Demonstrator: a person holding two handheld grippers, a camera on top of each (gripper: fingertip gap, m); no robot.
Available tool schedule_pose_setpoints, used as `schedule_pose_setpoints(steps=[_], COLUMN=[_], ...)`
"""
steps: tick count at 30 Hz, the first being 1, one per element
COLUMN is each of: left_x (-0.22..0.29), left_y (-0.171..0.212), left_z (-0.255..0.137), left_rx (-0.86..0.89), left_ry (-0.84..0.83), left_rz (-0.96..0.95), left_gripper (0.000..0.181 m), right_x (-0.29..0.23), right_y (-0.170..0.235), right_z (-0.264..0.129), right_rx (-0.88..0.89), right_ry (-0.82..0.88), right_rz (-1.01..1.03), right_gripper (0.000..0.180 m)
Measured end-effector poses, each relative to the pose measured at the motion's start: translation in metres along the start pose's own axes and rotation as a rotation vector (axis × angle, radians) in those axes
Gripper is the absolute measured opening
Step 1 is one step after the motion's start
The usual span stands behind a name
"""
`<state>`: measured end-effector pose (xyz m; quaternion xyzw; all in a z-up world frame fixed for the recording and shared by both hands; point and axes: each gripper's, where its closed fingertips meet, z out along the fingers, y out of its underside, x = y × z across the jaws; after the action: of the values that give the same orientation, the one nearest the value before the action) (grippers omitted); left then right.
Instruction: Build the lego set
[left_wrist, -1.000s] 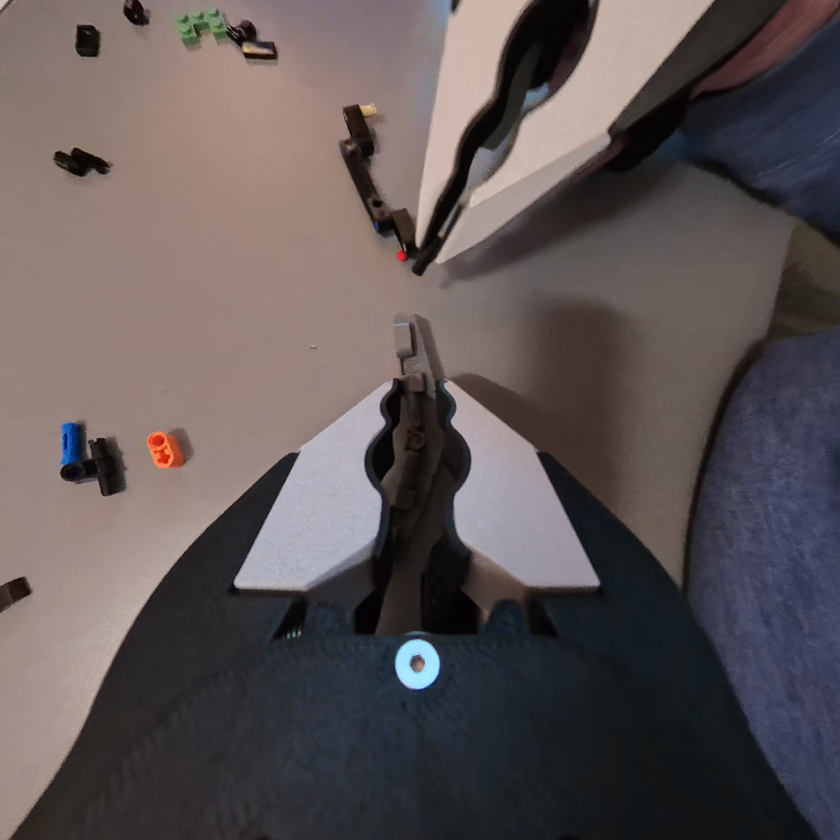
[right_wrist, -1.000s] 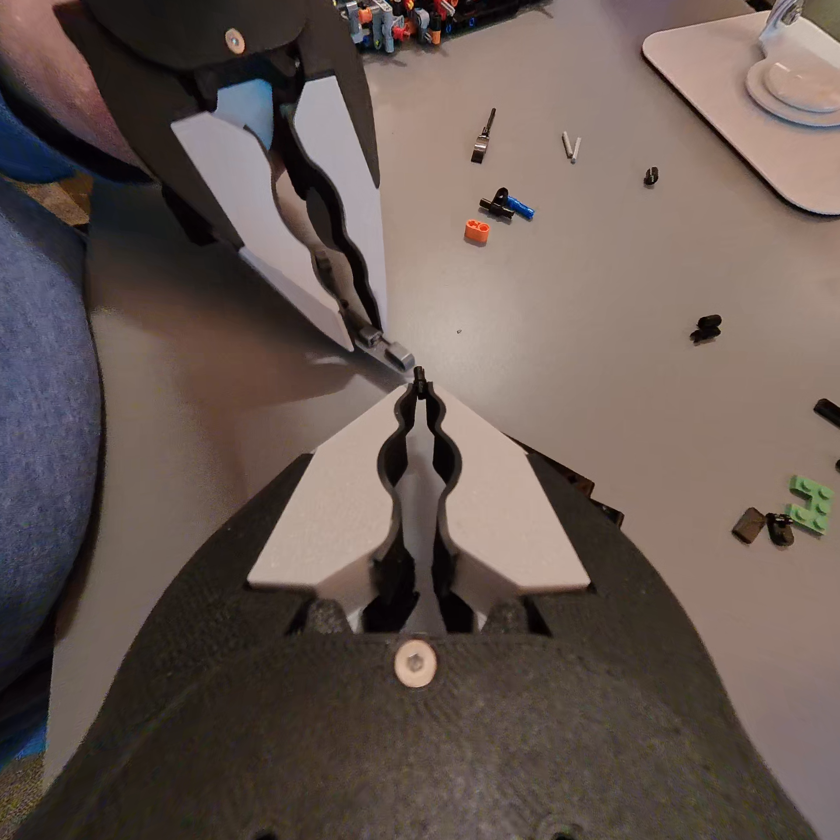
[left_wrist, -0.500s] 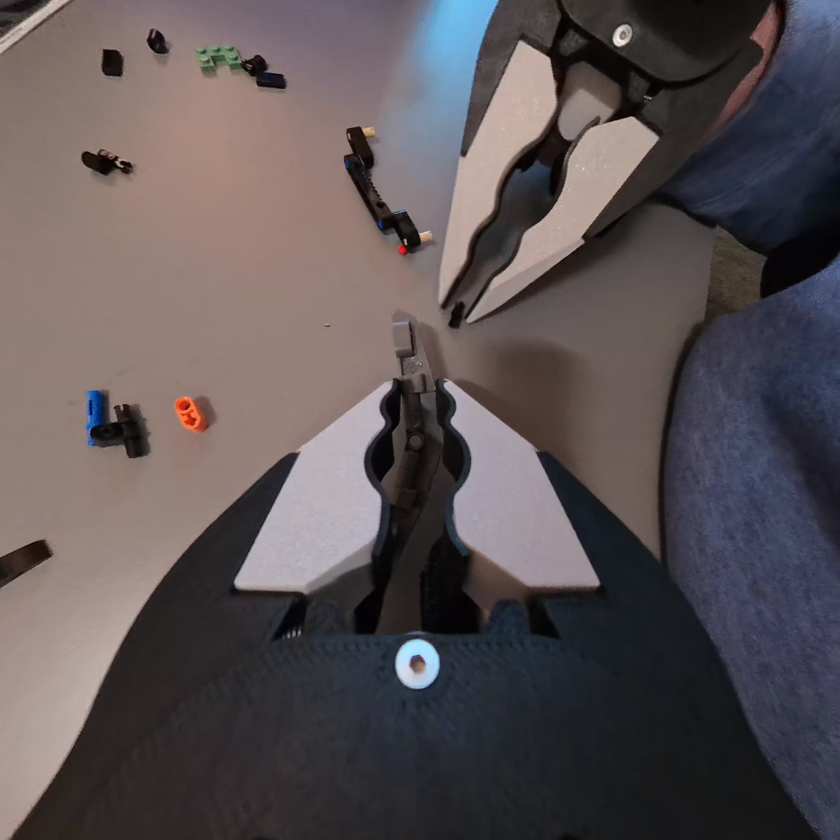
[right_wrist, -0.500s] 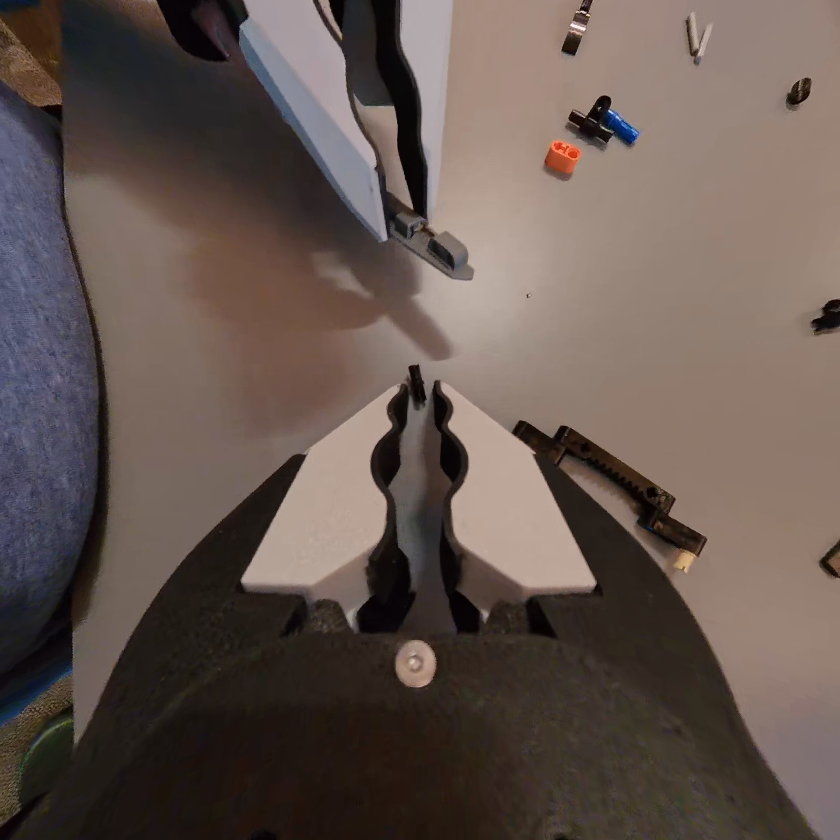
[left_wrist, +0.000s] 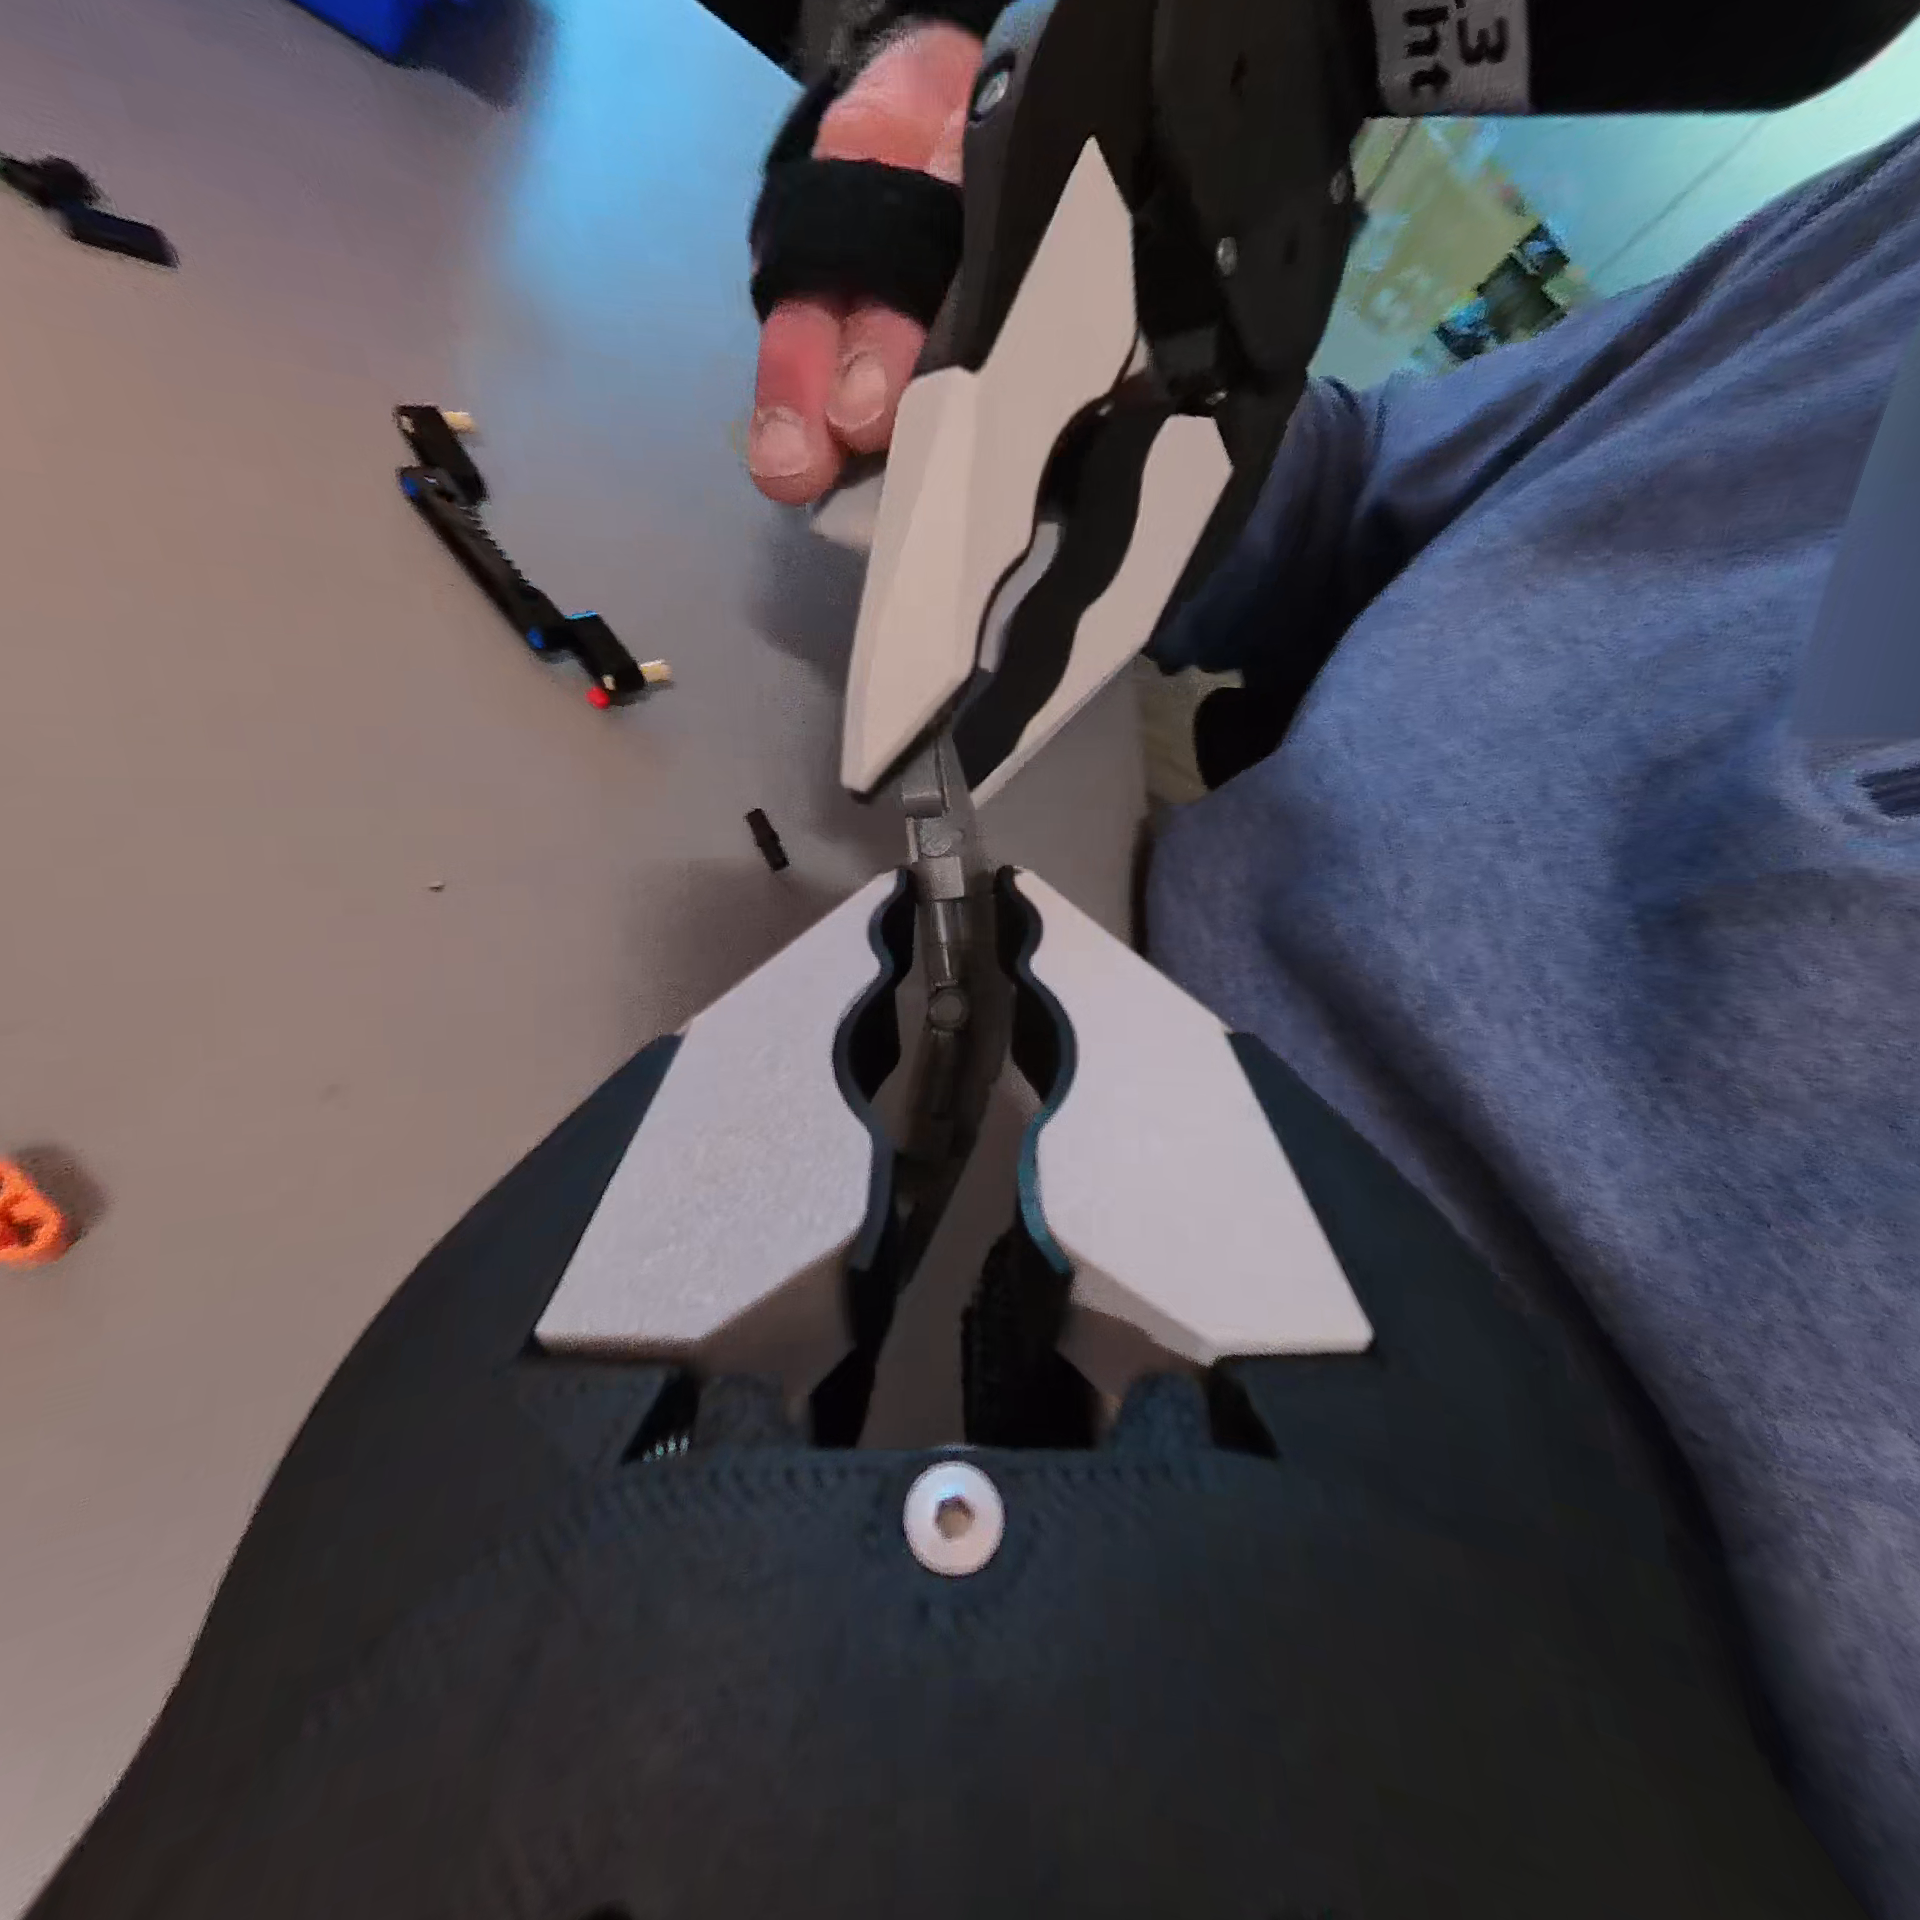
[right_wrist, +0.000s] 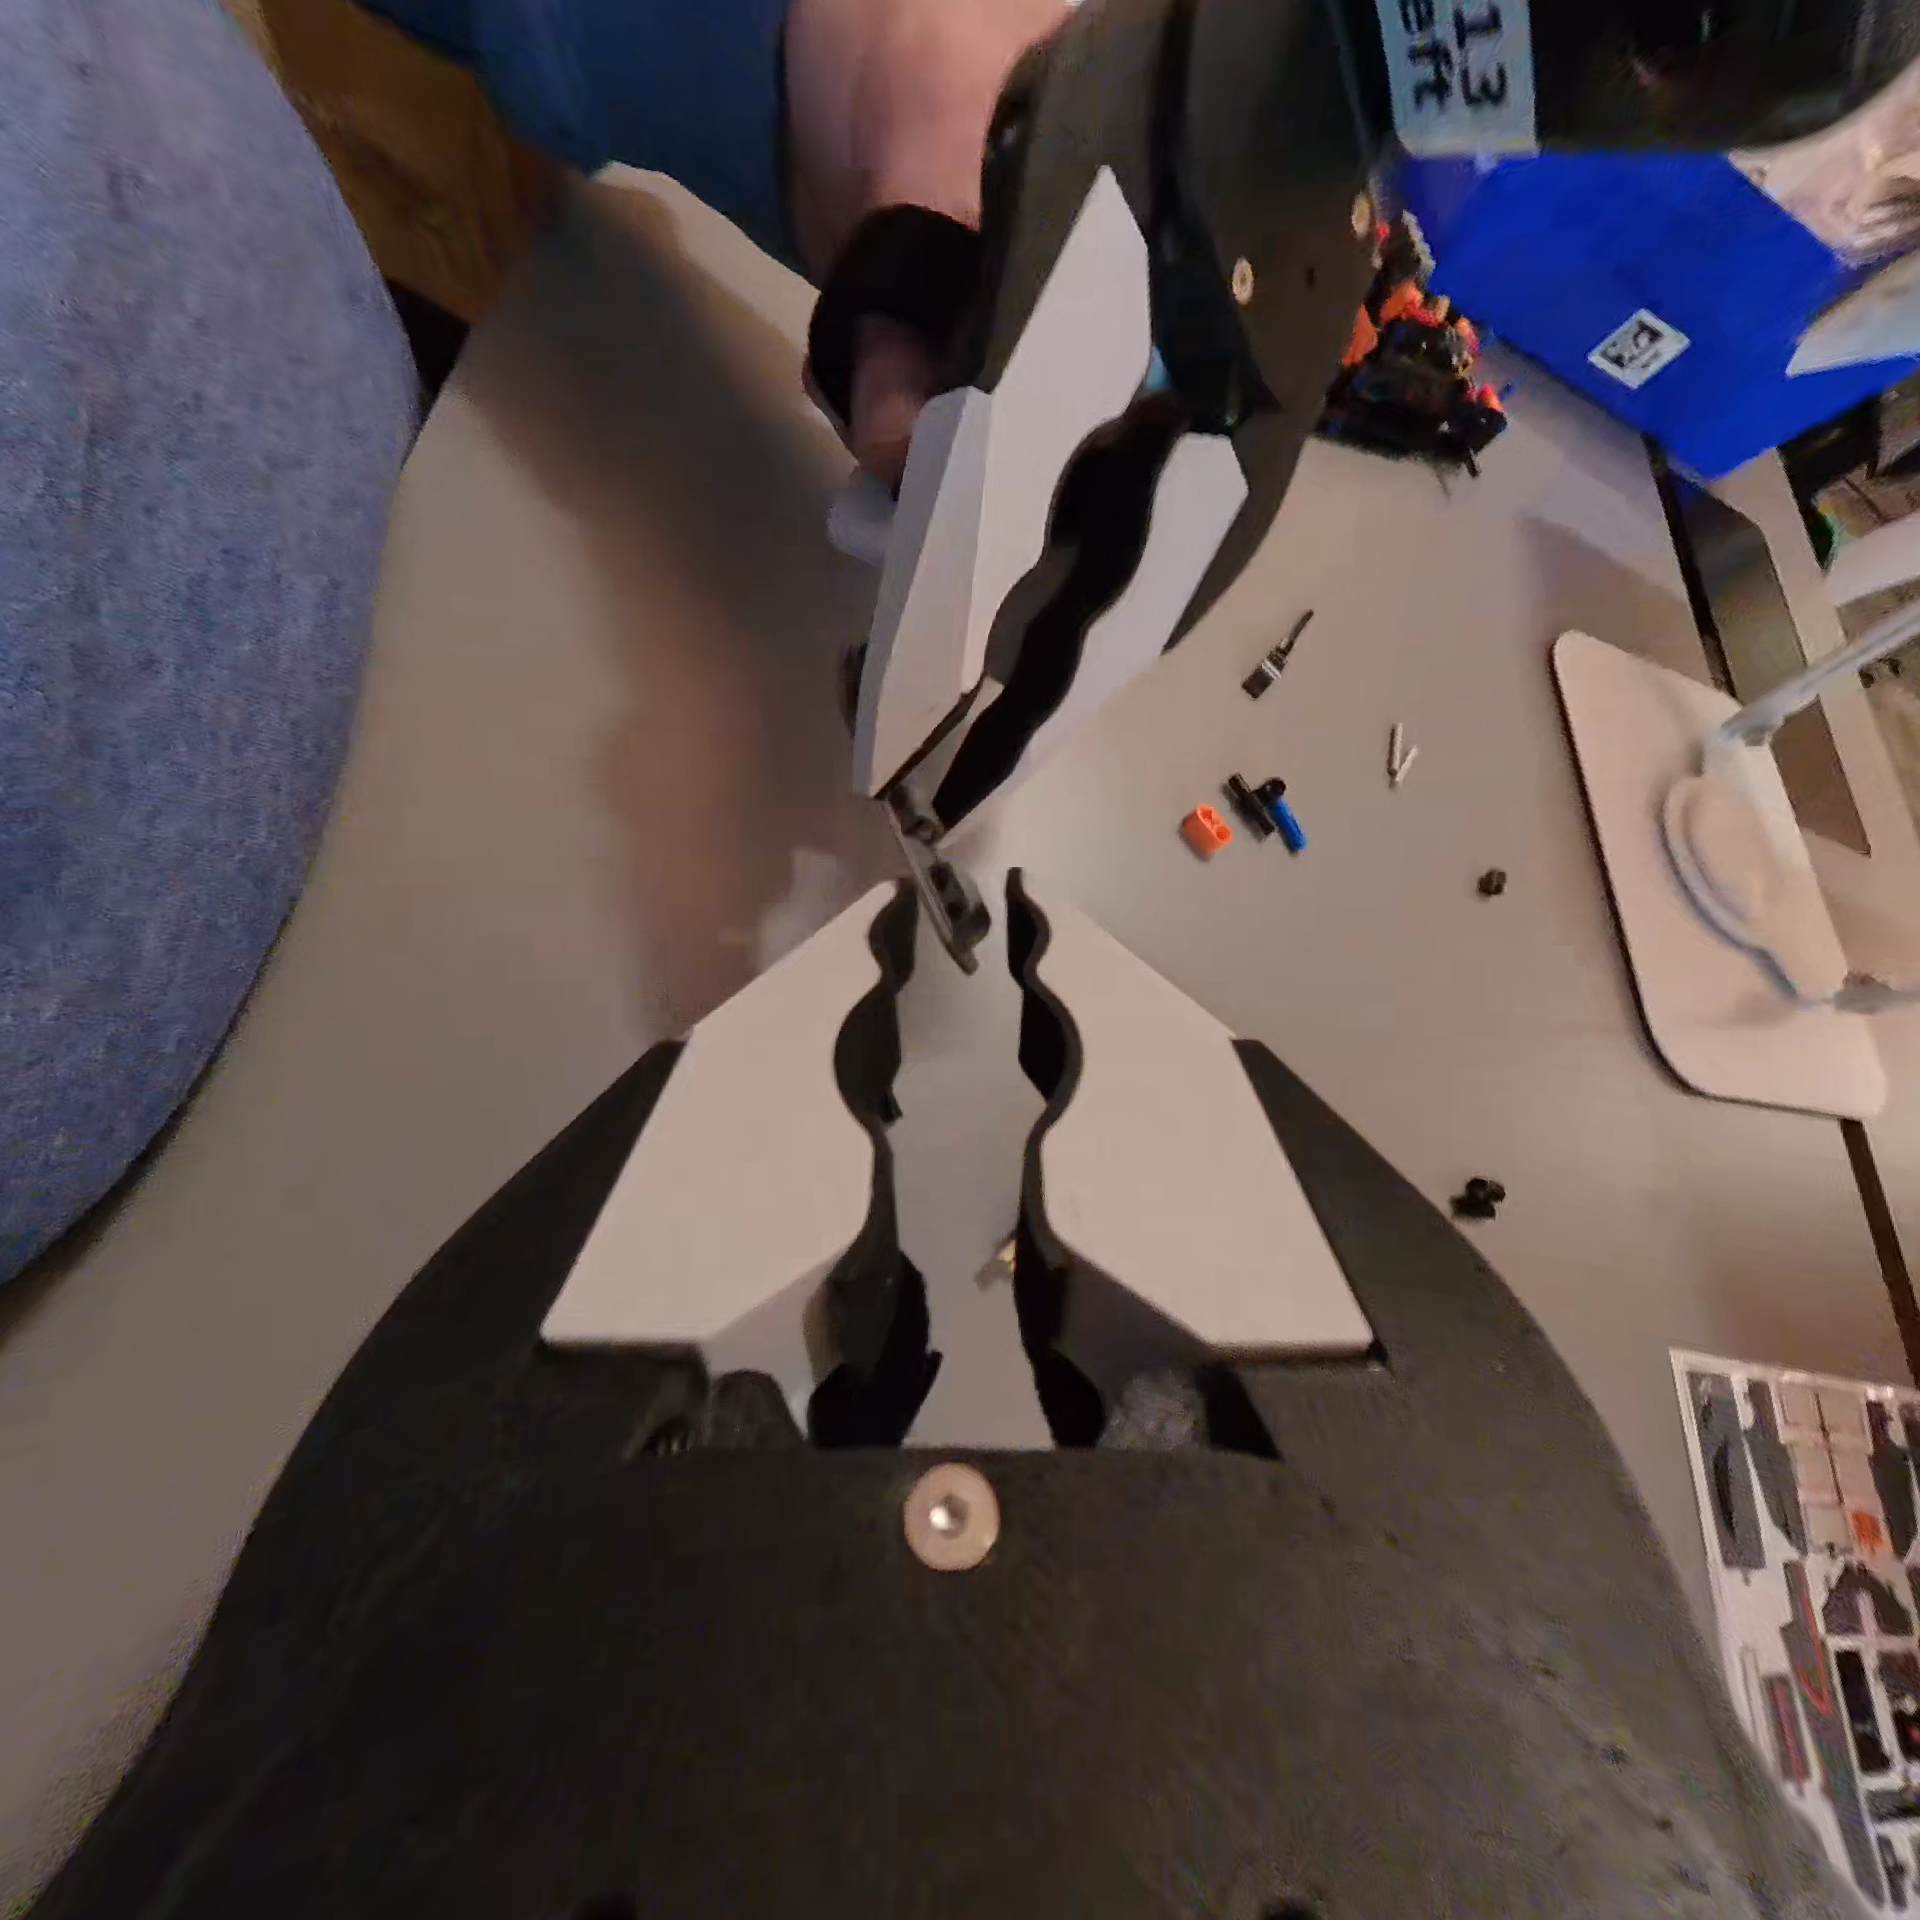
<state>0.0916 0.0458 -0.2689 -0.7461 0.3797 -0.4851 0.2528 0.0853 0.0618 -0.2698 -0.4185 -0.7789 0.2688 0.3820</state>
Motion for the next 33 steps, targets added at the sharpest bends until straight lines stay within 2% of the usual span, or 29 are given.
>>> schedule_pose_setpoints(steps=[5, 9, 13, 15, 18, 21, 23, 27, 33], left_x=[-0.001, -0.011, -0.016, -0.018, -0.028, -0.026, -0.026, -0.022, -0.018], left_y=[-0.004, -0.006, 0.0, 0.004, 0.011, 0.006, 0.003, 0.002, 0.002], left_z=[-0.004, -0.006, -0.002, 0.003, 0.003, 0.0, -0.005, -0.013, -0.011], left_rx=[0.028, 0.004, -0.136, -0.214, -0.308, -0.264, -0.215, -0.085, 0.096], left_ry=[0.034, -0.126, -0.355, -0.433, -0.512, -0.499, -0.49, -0.406, -0.26], left_rz=[-0.001, 0.122, 0.36, 0.448, 0.482, 0.443, 0.374, 0.171, -0.047], left_gripper=[0.013, 0.022, 0.024, 0.02, 0.012, 0.004, 0.004, 0.004, 0.005], right_x=[-0.002, 0.003, 0.002, -0.001, -0.001, 0.004, 0.014, 0.006, -0.014], right_y=[0.0, 0.004, 0.01, 0.01, 0.003, -0.004, -0.001, 0.028, 0.064], right_z=[0.0, -0.001, 0.003, 0.005, 0.005, 0.001, -0.006, -0.019, 0.001], right_rx=[-0.025, -0.044, -0.112, -0.129, -0.112, -0.075, -0.068, -0.091, -0.18], right_ry=[-0.032, -0.046, -0.071, -0.093, -0.107, -0.092, -0.059, -0.115, -0.219], right_rz=[-0.018, 0.078, 0.121, 0.124, 0.128, 0.154, 0.212, 0.251, 0.24], right_gripper=[0.008, 0.005, 0.005, 0.005, 0.005, 0.006, 0.018, 0.014, 0.017])
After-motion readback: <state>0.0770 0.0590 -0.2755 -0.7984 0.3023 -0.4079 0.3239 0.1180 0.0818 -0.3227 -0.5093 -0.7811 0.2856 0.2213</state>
